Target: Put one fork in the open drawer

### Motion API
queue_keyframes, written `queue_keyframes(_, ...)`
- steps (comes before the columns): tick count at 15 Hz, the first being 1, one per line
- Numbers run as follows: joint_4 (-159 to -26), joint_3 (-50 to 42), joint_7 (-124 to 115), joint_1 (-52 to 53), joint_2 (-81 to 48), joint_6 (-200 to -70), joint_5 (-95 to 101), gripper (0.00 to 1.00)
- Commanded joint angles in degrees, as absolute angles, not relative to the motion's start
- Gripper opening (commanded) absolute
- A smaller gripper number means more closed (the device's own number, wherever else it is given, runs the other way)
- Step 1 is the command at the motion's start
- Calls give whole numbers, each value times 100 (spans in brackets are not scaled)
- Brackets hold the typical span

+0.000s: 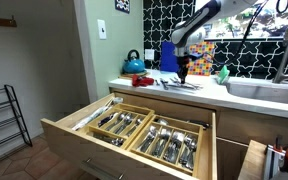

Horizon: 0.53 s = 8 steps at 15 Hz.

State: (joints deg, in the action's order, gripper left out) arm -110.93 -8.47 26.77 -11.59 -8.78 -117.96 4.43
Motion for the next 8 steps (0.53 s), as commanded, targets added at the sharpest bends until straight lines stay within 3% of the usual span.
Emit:
queue_keyframes(1,-12077,-762,1950,-996,15,-11686,259,6)
queue_keyframes(8,-13145,-492,-109,-599,711,-12167,-1016,3)
